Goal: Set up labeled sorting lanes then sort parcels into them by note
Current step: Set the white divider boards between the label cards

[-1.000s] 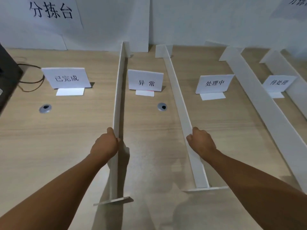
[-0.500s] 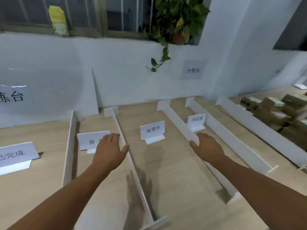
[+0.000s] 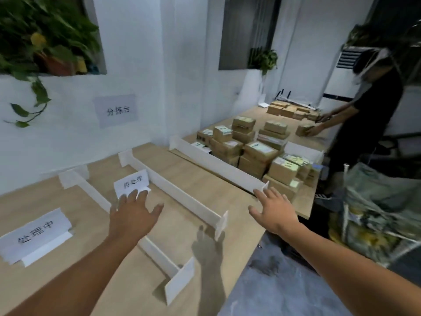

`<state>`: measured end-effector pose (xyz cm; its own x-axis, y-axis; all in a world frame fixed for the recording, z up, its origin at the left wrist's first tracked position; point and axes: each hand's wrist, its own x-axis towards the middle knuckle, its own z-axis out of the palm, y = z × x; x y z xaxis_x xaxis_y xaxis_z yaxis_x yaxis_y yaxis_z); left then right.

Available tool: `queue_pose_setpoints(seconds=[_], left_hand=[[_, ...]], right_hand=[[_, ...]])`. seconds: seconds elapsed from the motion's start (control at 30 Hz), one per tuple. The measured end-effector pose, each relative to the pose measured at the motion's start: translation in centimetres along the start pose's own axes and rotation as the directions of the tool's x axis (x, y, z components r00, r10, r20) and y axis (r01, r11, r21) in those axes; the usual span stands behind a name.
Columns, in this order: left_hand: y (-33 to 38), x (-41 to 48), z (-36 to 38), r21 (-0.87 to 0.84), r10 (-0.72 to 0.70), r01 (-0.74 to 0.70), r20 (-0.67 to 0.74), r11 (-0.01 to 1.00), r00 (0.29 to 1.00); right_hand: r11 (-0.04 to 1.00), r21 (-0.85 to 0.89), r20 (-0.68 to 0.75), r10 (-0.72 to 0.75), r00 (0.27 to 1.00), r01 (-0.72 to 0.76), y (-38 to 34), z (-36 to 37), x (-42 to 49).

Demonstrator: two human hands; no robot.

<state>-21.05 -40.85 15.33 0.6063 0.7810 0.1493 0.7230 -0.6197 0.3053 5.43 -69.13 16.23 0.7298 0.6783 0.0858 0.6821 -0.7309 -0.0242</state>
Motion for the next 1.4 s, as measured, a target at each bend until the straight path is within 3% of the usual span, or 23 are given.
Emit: queue_pose_setpoints(seconds=[0.23,0.5,0.77,0.9,1.1,1.23,1.4], left_hand=[[17.9,6.3,7.3,-0.062,0.126,-0.122,0.070,0.991,0.989],[28.8,19.1,17.9,-0.082,0.085,-0.076,0.117,0.994,0.989],[36.9,31.9,27.0,-0.198,-0.147,0.194,0.228,0.961,0.963],[38.7,35.7,30.6,-0.202,-0.308,0.391,0.347,0.898,0.886],[42.0,42.0,37.3,-0.243,-0.506,0.618,0.393,0.748,0.767],[44.1,44.6,41.0,-0.181,-0.563,0.678,0.429,0.712,0.706],[44.9,45.1,41.6,-0.076,-0.667,0.727,0.342,0.683,0.662]], right_hand=[[0.996,0.052,0.054,0.068,0.996,-0.071,12.0,1.0,6.5],[0.998,0.068,0.073,-0.013,0.997,0.008,17.2,5.1,21.1],[0.979,0.108,0.061,-0.180,0.982,0.173,20.1,6.1,35.6],[0.948,0.147,0.012,-0.286,0.958,0.281,20.8,6.7,41.3],[0.866,0.231,-0.009,-0.454,0.891,0.444,22.6,10.9,50.5],[0.828,0.254,0.022,-0.521,0.853,0.500,23.6,14.4,53.8],[0.768,0.241,0.009,-0.613,0.790,0.593,24.6,16.7,54.8]])
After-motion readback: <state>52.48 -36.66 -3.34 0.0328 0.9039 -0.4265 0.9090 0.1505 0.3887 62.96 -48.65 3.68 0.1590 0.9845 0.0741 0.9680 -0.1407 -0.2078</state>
